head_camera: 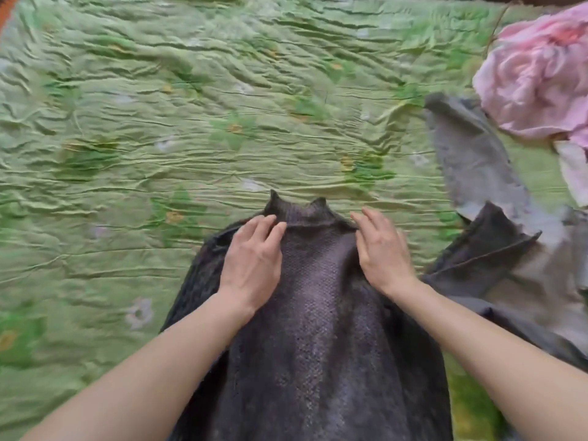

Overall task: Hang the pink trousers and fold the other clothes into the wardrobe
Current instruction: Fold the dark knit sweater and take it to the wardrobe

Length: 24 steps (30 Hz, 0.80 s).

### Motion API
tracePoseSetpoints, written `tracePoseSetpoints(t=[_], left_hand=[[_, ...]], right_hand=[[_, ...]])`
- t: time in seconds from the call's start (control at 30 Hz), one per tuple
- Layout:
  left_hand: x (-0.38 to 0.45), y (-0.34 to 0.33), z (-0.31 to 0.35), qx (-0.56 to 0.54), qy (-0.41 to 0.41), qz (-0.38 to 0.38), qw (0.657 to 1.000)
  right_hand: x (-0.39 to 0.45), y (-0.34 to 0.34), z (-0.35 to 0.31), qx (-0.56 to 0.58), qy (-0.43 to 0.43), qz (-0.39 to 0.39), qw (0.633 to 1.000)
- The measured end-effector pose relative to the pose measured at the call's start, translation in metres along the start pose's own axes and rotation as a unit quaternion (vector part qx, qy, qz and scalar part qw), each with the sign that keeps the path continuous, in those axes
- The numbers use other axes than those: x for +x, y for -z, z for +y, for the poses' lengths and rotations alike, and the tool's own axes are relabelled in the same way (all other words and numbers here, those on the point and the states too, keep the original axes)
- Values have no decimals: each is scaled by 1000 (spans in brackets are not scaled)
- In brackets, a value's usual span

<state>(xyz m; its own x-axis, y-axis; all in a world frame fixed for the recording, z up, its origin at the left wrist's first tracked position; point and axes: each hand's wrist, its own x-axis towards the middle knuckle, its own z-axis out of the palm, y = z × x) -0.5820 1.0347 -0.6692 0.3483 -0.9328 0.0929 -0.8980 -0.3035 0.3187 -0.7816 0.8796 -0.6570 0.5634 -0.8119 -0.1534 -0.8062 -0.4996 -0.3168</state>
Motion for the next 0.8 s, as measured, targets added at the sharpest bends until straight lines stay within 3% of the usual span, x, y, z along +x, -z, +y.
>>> tracePoseSetpoints(t=[0.17,0.4,0.47,0.57,0.67,0.73,0.8], left_hand=[[-15,-60,48,-21,-50,-24,998],[-12,-83,116,-80,-98,-39,991],[-8,-86,127,-76,-108,-51,990],[-4,-92,126,25,-135,-130,982],[0,-89,127,79,-130,-174,973],[3,-79,140,61,-135,-129,980],[10,-71,159,18,-192,-77,978]], right_hand=[[-40,-32,50,42,-56,51,996],[-87,-11,87,153,-148,110,971],[-101,-3,93,150,-164,36,974],[-111,5,107,208,-181,-132,952],[-111,17,116,293,-169,-105,935],[-106,25,120,290,-136,-61,945],[-100,33,120,296,-106,-45,948]])
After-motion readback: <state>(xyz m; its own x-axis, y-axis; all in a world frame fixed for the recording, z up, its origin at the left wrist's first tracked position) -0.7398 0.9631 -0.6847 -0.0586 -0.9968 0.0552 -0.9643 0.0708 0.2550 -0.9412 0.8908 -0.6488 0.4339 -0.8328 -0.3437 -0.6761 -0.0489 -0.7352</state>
